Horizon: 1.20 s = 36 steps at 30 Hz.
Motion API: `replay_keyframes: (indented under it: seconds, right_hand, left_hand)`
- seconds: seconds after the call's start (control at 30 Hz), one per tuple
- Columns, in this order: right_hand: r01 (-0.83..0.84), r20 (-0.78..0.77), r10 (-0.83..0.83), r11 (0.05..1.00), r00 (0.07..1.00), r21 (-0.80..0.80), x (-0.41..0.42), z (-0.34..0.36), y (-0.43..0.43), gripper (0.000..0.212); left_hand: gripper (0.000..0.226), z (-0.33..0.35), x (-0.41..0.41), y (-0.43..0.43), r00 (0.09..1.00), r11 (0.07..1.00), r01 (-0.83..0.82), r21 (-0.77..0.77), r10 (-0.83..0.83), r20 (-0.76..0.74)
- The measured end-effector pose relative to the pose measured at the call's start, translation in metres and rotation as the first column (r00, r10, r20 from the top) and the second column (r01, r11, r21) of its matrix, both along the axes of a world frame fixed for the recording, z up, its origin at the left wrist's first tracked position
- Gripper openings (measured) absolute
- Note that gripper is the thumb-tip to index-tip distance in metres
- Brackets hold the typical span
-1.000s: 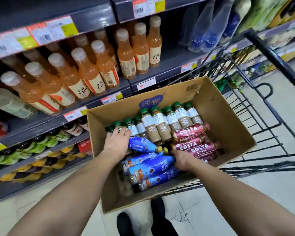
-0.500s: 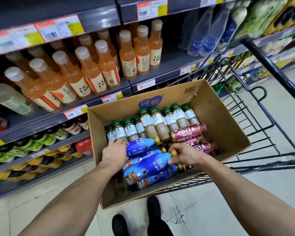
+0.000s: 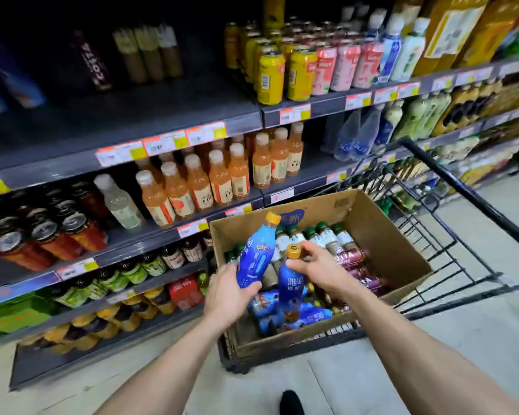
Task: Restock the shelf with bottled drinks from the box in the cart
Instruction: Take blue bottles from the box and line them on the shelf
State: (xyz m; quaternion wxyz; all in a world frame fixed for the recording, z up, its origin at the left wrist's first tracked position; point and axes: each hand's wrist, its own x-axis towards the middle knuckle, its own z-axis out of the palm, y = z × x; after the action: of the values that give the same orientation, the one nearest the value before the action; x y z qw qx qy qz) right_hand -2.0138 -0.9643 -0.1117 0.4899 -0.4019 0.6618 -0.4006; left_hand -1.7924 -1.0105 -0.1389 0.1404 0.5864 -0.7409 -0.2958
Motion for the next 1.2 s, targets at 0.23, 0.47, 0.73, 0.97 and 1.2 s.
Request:
replay_keyframes:
  seconds: [0.23, 0.47, 0.73, 0.97, 1.2]
  right_hand:
    - [0.095, -0.066, -0.111, 0.973, 0.992, -0.211, 0.033, 0.065, 0.016, 0.016]
    - [0.057, 0.028, -0.051, 0.951, 0.998, -0.303, 0.069, 0.113, 0.012, 0.016]
    - [-0.078, 0.064, 0.106, 0.936, 0.992, -0.344, 0.128, 0.155, 0.008, 0.016]
    - [-0.136, 0.095, 0.183, 0.919, 0.979, -0.369, 0.182, 0.176, -0.004, 0.019]
    - [-0.151, 0.067, 0.197, 0.894, 0.978, -0.421, 0.245, 0.191, -0.037, 0.012]
  left_hand:
    - [0.028, 0.038, 0.043, 0.039, 0.981, 0.999, -0.047, 0.005, 0.047, -0.191]
    - [0.038, 0.064, 0.076, 0.077, 0.935, 0.975, -0.219, 0.028, 0.218, -0.279]
    - [0.041, 0.099, 0.127, 0.112, 0.855, 0.922, -0.377, 0.085, 0.382, -0.35]
    - [0.059, 0.112, 0.178, 0.114, 0.778, 0.84, -0.538, 0.071, 0.528, -0.342]
    - [0.052, 0.112, 0.242, 0.089, 0.713, 0.803, -0.594, 0.054, 0.556, -0.427]
